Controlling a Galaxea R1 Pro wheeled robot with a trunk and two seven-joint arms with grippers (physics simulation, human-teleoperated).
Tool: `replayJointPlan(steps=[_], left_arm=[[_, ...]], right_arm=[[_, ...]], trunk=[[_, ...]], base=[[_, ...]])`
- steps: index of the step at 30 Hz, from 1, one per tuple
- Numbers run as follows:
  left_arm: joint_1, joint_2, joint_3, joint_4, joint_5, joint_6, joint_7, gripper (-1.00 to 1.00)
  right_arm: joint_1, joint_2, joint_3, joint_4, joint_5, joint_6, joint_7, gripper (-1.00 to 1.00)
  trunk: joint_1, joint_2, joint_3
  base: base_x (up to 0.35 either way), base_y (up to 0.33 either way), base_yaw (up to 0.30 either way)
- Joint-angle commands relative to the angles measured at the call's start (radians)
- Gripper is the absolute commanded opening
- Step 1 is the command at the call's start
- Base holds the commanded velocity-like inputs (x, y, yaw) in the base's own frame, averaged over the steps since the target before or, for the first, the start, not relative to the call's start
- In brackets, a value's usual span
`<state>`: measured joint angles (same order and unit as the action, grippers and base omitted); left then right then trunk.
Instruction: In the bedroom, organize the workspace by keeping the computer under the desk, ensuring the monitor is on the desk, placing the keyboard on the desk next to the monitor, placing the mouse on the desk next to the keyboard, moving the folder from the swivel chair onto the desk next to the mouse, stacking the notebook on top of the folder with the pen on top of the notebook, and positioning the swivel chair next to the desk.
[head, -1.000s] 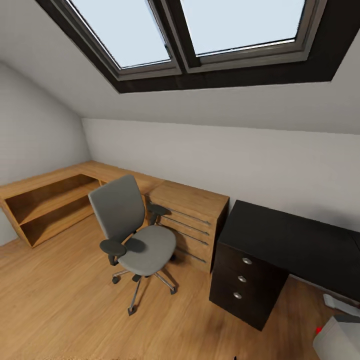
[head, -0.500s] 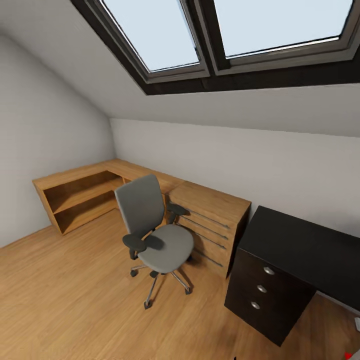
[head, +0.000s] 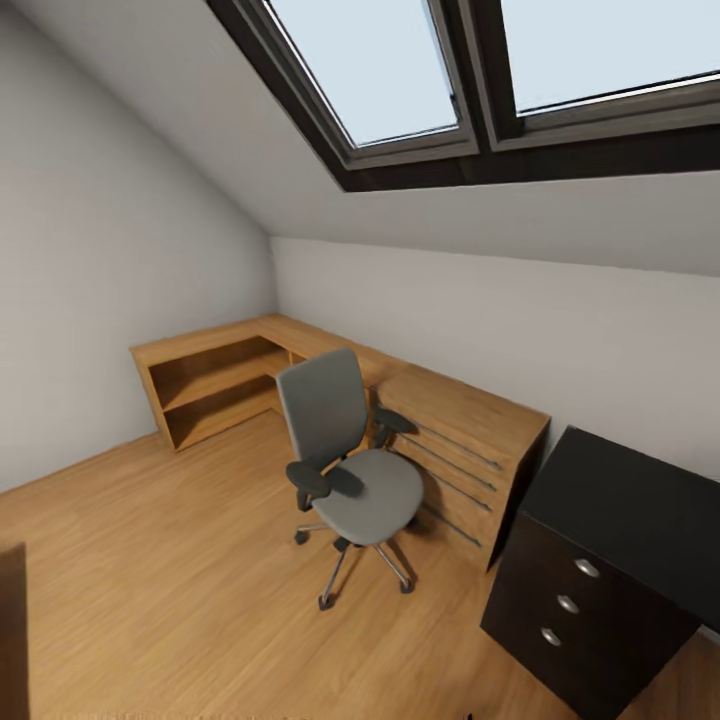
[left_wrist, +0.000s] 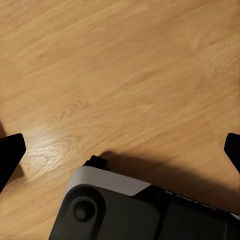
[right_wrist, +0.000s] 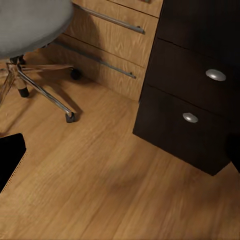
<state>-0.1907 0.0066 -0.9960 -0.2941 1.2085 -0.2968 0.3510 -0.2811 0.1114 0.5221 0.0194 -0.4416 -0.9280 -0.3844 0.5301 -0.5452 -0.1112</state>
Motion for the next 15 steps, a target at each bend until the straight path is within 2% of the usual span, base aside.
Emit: replayJointPlan(steps=[1,11,15], left_arm=[[-0.001,0.000,-0.010,-0.002,0.006,-0.009,0.006,1.00],[-0.001,-0.002,-0.015,-0.002,0.003,-0.018,0.005,1.00],[-0.001,-0.002,-0.015,-0.002,0.003,-0.018,0.005,1.00]], right_arm=[[-0.001,0.001,0.009,0.002,-0.003,-0.002,-0.005,1.00],[-0.001,0.002,0.010,0.002,-0.003,0.000,-0.005,1.00],[-0.001,0.002,0.010,0.002,-0.003,0.000,-0.004,1.00]], trunk=[[0.000,-0.002,-0.002],[0.000,-0.002,-0.003],[0.000,-0.002,-0.005]], base=[[0.000,0.000,0.281],[0.004,0.000,0.281],[0.177,0.000,0.264]])
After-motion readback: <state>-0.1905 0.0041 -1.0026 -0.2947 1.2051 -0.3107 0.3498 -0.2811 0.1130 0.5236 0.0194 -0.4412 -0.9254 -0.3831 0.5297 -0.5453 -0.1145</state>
